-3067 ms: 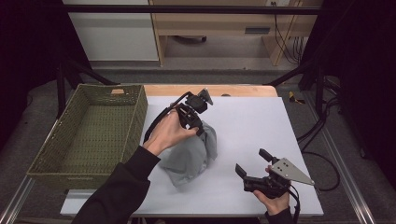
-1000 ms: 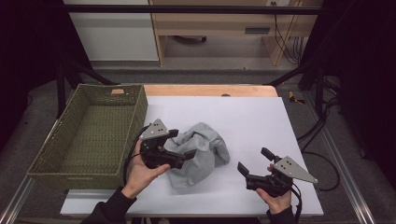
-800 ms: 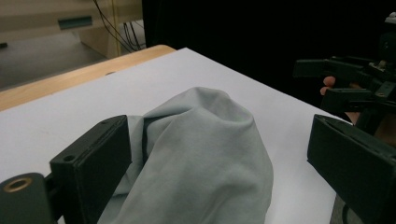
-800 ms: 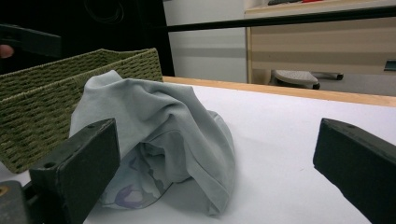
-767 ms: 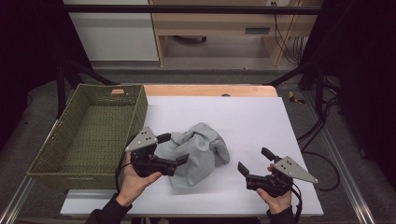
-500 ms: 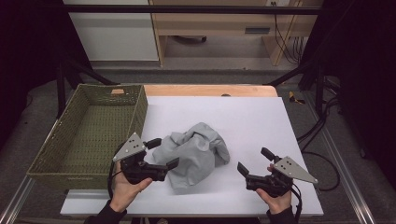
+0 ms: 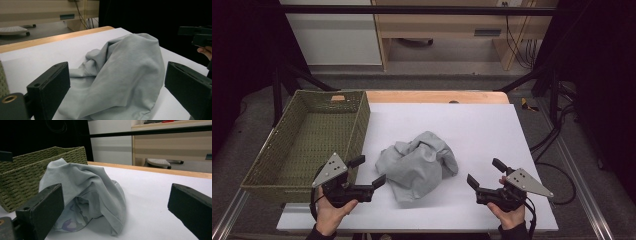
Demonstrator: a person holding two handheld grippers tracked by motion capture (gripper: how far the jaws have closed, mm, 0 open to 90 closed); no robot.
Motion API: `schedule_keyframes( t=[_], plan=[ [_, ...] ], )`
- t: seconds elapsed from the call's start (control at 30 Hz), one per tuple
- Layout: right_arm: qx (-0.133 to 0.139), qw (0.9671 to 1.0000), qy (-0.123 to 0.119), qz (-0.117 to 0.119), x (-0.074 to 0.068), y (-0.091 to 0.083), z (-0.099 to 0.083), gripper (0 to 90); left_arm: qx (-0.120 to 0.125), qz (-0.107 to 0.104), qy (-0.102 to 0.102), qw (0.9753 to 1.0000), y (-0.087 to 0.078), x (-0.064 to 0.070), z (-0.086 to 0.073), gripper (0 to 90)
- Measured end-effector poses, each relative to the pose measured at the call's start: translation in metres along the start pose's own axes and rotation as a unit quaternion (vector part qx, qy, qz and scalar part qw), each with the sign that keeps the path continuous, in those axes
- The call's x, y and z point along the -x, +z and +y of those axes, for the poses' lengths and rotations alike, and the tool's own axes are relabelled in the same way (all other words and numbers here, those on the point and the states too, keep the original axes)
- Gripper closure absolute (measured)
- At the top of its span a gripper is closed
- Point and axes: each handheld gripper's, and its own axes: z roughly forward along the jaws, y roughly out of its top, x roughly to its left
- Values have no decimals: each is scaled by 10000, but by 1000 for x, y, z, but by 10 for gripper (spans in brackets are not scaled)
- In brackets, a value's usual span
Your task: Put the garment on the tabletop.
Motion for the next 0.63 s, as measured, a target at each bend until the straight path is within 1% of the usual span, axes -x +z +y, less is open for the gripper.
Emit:
schedule_keyframes(
  t=[0.13, 0.2, 0.27, 0.5, 0.57, 0.6, 0.63],
  plan=[
    [23, 10000, 8, 35, 0, -2, 1, 8, -24, 109, -8, 9999, 0, -3, -4, 55],
    [11, 10000, 18, 27, 0, -2, 0, 8, -35, 149, 30, 9999, 0, -4, -4, 51],
    [14, 10000, 18, 27, 0, -2, 0, 8, 10, 203, 61, 9998, -1, -5, -5, 50],
    [15, 10000, 21, 33, 2, -4, 0, 9, 3, 242, -28, 9997, -6, -12, -12, 50],
    [0, 9999, 97, 68, 1, -4, 0, 9, -28, 271, -51, 9996, -8, -15, -14, 50],
    [-13, 9999, 105, 71, 1, -4, 0, 9, -31, 290, -44, 9996, -9, -16, -14, 50],
    [-22, 9999, 107, 73, 1, -4, 0, 9, -5, 311, -82, 9995, -10, -17, -15, 50]
  ],
)
